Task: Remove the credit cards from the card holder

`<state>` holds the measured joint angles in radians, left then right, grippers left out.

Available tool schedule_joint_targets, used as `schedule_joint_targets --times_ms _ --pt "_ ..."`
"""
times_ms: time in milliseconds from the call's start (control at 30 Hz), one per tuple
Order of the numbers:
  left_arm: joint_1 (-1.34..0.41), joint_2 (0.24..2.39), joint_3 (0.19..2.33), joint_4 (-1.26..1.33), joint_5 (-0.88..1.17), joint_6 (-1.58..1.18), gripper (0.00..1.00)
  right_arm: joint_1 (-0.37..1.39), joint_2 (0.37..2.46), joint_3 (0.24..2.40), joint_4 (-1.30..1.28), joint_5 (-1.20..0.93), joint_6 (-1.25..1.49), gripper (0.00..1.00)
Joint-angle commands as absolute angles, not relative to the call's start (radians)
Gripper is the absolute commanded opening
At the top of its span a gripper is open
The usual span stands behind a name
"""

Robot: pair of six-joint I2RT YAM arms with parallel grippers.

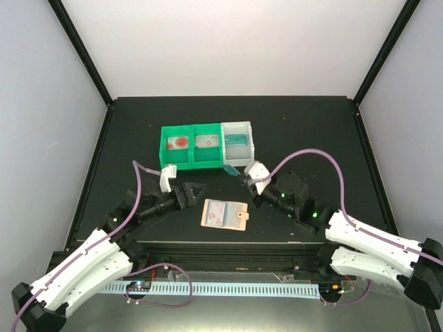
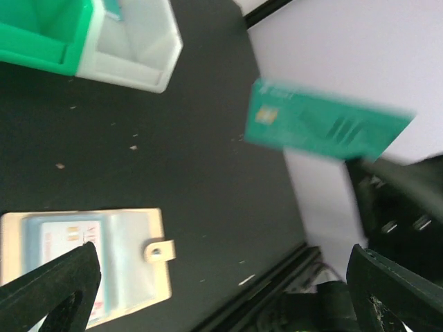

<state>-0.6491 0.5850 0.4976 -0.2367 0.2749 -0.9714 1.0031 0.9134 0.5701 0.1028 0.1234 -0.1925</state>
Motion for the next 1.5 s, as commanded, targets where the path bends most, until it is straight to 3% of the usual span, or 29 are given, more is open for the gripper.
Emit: schedule_joint_targets --times_ms 0,133,567,1467 --pt "-0.644 0.629 0.530 -0.330 0.269 -0.807 0.99 0.866 0.958 0.668 0.024 -0.020 0.123 0.01" --pt "-0.643 0.671 0.531 -0.324 0.330 -0.750 0.99 0.760 1.001 0.673 0.073 -0.138 0.268 0.01" --pt "-0.638 0.726 0.521 -0.359 0.264 -0.658 0.99 0.572 1.258 0.868 0.035 -0.083 0.607 0.01" --pt "-0.626 0.750 0.543 -0.400 0.261 -0.621 0.99 0.513 1.856 1.306 -0.078 -0.015 0.691 0.01"
